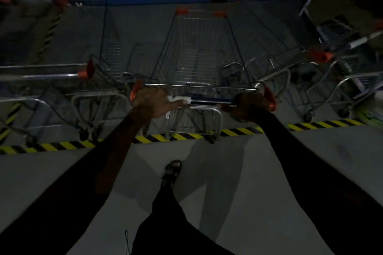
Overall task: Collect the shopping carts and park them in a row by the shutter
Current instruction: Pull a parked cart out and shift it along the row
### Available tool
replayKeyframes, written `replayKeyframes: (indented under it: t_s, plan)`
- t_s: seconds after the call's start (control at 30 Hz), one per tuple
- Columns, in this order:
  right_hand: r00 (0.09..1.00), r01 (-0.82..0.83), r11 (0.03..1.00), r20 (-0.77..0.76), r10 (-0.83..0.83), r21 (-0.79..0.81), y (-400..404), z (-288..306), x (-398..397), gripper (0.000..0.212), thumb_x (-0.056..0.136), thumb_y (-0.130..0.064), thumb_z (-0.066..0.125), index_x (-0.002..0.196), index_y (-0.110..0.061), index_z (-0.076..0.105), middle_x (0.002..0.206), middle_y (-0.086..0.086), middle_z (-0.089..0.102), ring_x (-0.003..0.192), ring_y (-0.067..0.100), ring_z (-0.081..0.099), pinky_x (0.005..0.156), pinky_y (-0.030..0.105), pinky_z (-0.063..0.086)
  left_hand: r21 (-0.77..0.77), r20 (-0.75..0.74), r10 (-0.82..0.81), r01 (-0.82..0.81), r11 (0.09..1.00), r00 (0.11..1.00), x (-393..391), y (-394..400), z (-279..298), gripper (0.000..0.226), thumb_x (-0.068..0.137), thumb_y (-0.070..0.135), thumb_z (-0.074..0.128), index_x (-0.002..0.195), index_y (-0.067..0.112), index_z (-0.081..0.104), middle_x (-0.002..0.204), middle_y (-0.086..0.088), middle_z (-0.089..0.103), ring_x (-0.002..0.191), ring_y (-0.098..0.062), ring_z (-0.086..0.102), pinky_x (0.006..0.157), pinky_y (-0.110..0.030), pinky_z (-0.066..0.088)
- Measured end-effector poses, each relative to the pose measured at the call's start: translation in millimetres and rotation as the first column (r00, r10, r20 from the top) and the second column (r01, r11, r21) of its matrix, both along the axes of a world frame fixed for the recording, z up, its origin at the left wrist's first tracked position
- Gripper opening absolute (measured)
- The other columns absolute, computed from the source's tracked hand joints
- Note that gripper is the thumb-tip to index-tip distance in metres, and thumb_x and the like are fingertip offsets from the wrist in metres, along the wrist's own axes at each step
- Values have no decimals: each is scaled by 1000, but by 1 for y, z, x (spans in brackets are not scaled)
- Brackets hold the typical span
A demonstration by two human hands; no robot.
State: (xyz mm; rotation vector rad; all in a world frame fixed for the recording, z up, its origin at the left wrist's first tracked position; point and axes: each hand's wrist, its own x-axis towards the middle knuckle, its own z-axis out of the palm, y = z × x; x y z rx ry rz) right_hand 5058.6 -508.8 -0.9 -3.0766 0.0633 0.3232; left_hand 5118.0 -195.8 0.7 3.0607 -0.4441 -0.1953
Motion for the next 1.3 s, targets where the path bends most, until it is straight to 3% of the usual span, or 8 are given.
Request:
replayKeyframes:
  t_s: [0.1,0.3,0.4,0.6,0.73,0.83,1.17,1.3]
  plan:
    - [991,-49,993,116,62,-111,-8,-9,-62,107,65,-108,10,80,-22,72,83,9,74,87,33,72,79,39,53,-75,-22,-53,51,996,998,-77,-6,10,52,84,96,39,64,51,58,48,7,47,72,-25,68,105,-49,44]
    - [979,-102,978,157,131,-180,-6,-20,-158,101,66,-110,27,83,-25,78,82,9,77,86,31,75,76,36,53,-68,70,42,-37,997,997,-177,2,-10,86,66,112,21,55,31,46,80,-1,77,93,-27,75,105,-48,52]
    - [974,-129,983,167,150,-133,-6,-26,-188,108,60,-113,15,74,-24,73,76,6,75,80,28,74,76,35,52,-38,88,38,-35,999,995,-210,7,-11,106,61,114,10,66,27,70,79,1,78,89,-23,76,96,-39,52]
    - [985,-135,987,98,143,-84,5,-24,-234,87,69,-106,36,81,-27,71,82,3,75,84,27,74,72,33,50,88,131,-44,33,996,990,-252,23,-14,91,76,108,21,58,30,66,60,6,69,70,-18,73,122,-56,27]
    - [948,-206,972,224,227,-114,10,-25,-254,79,75,-100,35,60,-28,61,53,-1,61,50,24,65,53,26,32,125,55,-27,20,992,998,-275,30,-15,96,73,109,16,75,34,77,65,5,70,74,-16,74,128,-61,17]
    - [940,-213,976,262,220,-55,16,-26,-265,77,78,-98,37,56,-27,61,44,-4,53,38,21,56,51,23,26,23,178,-25,21,1000,984,-289,40,-21,91,78,105,28,55,23,61,51,3,60,56,-21,68,123,-60,31]
    - [947,-200,979,251,202,-33,58,-26,-176,77,77,-98,39,54,-28,59,43,-3,52,36,20,53,50,19,12,89,117,35,-46,995,992,-197,74,-26,102,69,111,12,52,20,55,47,7,53,57,-18,68,128,-55,19]
    - [954,-207,974,204,221,-87,49,-27,-84,81,68,-103,25,62,-30,61,59,3,65,60,28,68,54,27,36,142,-27,65,-60,988,998,-109,60,-12,105,64,114,10,69,28,69,69,5,70,85,-14,74,130,-51,0]
